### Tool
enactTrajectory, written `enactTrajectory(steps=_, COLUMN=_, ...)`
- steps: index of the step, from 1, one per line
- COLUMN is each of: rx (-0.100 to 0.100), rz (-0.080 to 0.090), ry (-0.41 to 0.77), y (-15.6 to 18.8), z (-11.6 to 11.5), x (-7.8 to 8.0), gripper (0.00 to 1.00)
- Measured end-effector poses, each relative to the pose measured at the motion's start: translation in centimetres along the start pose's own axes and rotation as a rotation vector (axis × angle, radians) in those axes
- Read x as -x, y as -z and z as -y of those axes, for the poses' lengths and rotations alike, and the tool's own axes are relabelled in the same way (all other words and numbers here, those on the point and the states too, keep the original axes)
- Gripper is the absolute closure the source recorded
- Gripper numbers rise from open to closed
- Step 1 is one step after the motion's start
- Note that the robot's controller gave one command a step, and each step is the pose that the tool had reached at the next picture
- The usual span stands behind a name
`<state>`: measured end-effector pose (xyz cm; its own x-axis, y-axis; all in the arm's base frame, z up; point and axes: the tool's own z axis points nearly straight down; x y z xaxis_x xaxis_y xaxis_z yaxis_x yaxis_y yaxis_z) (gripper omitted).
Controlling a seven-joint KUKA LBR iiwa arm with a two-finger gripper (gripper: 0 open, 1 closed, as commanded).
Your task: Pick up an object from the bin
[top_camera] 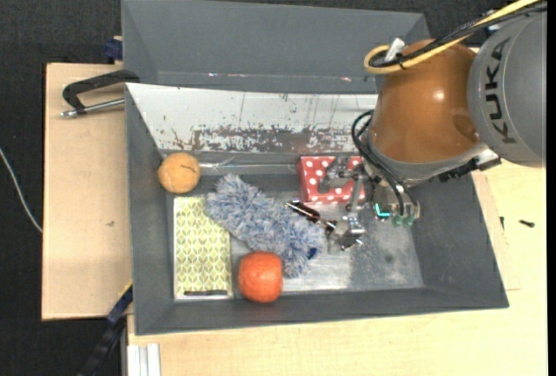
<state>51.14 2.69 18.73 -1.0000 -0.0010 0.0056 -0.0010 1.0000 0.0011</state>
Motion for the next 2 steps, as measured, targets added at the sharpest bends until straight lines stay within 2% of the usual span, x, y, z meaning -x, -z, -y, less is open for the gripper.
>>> enactTrajectory(steps=1, rx=0.000, rz=0.007, ry=-0.001, y=0.3, z=0.0, x=0.2, gripper=0.00)
enactTrajectory(steps=2, rx=-0.002, rz=0.005, ry=0.182, y=-7.6, z=2.5, x=-0.4, gripper=0.00)
